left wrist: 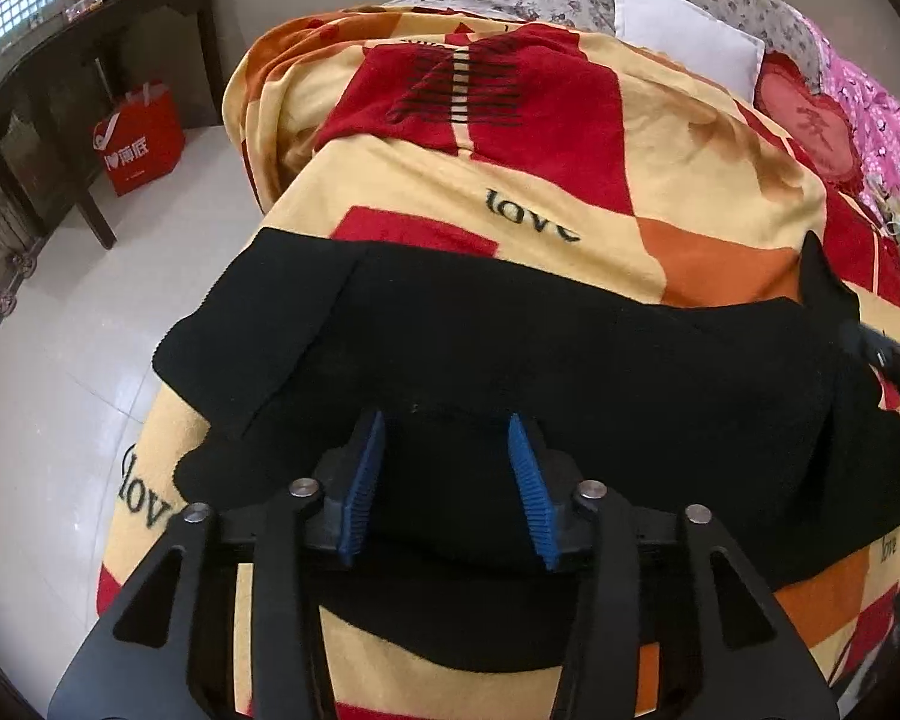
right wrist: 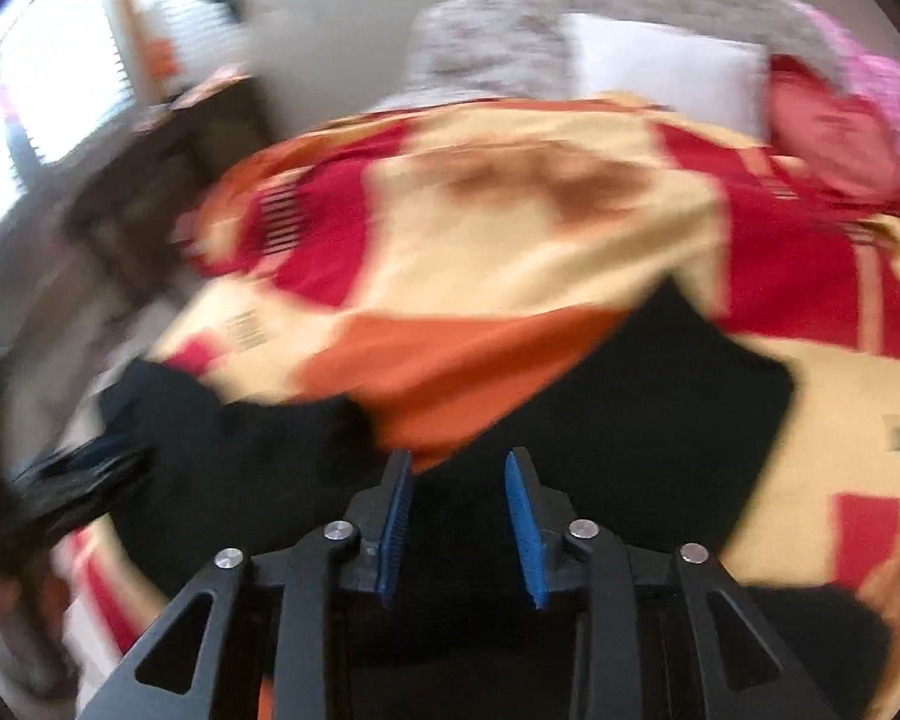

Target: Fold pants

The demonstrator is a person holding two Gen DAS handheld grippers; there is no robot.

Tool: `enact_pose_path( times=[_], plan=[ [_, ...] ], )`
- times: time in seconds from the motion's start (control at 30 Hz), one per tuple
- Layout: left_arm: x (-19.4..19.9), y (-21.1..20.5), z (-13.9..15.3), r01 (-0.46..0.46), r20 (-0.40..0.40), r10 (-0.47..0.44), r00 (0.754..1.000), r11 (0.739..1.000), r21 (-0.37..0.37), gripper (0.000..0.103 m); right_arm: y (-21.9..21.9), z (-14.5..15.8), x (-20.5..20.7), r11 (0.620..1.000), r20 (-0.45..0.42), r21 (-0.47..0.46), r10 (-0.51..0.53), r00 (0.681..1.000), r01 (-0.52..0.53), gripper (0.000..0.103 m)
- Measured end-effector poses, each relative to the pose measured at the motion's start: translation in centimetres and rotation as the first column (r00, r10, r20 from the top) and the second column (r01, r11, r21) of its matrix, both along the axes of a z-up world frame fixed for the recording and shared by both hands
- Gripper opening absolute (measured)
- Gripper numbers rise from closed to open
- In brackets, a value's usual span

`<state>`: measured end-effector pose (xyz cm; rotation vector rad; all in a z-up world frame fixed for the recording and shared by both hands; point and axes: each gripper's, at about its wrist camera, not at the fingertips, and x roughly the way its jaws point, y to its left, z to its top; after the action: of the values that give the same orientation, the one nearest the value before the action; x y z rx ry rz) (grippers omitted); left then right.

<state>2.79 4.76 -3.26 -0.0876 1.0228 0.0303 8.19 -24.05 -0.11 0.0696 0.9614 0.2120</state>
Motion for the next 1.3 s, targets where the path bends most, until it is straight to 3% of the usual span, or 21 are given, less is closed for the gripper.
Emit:
enact_pose_path(
  times=[0.13, 0.23, 0.37, 0.4, 0.43, 0.53, 0.7, 0.8, 0.93, 1.07, 1.17, 1.23, 1.3],
  plan=[
    [0.2, 0.2, 0.0, -0.008, 0.002, 0.008, 1.0, 1.0, -0.017, 0.045, -1.0, -1.2, 3.4, 0.996, -0.09, 0.029, -0.083, 0.992, 0.086, 0.038],
    [0.3, 0.5, 0.0, -0.007, 0.001, 0.007, 1.0, 0.999, -0.04, 0.046, -0.5, -2.2, 5.1, 0.994, -0.159, -0.015, -0.11, 0.981, 0.109, 0.038],
    [0.5, 0.6, 0.1, -0.003, -0.001, 0.003, 1.0, 0.999, -0.049, 0.047, 0.2, -2.4, 5.0, 0.993, -0.131, -0.082, -0.09, 0.987, 0.08, 0.038],
    [0.6, 0.6, 0.1, -0.003, 0.0, 0.003, 1.0, 0.999, -0.05, 0.048, 0.4, -2.5, 4.8, 0.994, -0.119, -0.088, -0.079, 0.99, 0.069, 0.034],
    [0.6, 0.5, 0.1, -0.004, 0.001, 0.004, 1.0, 0.999, -0.05, 0.048, 0.3, -2.5, 4.6, 0.994, -0.106, -0.09, -0.068, 0.992, 0.058, 0.021],
    [0.6, 0.5, 0.1, -0.008, 0.0, 0.008, 1.0, 0.999, -0.05, 0.048, -0.6, -2.0, 3.7, 0.998, -0.087, -0.049, -0.044, 0.995, 0.04, 0.007],
    [0.4, 0.5, 0.4, -0.008, -0.01, 0.007, 1.0, 0.998, -0.064, 0.048, -2.8, 0.8, 0.1, 0.999, -0.03, -0.042, -0.02, 0.999, 0.019, 0.005],
    [0.2, 0.4, 0.6, -0.005, -0.013, 0.004, 1.0, 0.996, -0.084, 0.048, -5.3, 1.7, -3.2, 0.997, -0.022, -0.068, -0.03, 0.999, 0.029, 0.005],
    [-0.3, -0.1, 0.8, 0.002, -0.012, -0.004, 1.0, 0.996, -0.094, 0.048, -8.7, 0.7, -7.6, 0.997, -0.073, -0.048, -0.068, 0.995, 0.065, 0.005],
    [-0.5, -0.7, 1.0, 0.013, -0.012, -0.015, 1.0, 0.995, -0.101, 0.048, -11.2, -1.3, -9.6, 0.994, -0.134, 0.073, -0.075, 0.988, 0.085, 0.005],
    [-0.8, -1.0, 1.5, 0.022, -0.006, -0.022, 1.0, 0.994, -0.109, 0.048, -12.0, -1.5, -10.0, 0.986, -0.12, 0.116, -0.101, 0.988, 0.115, 0.014],
    [-1.2, -0.9, 1.9, 0.023, 0.005, -0.023, 1.0, 0.994, -0.103, 0.048, -12.4, -1.2, -9.8, 0.983, -0.109, 0.13, -0.119, 0.987, 0.132, 0.03],
    [-1.6, -0.5, 2.2, 0.016, 0.012, -0.015, 1.0, 0.995, -0.099, 0.048, -13.2, -1.2, -9.4, 0.97, -0.105, 0.184, -0.141, 0.984, 0.159, 0.032]
  ],
)
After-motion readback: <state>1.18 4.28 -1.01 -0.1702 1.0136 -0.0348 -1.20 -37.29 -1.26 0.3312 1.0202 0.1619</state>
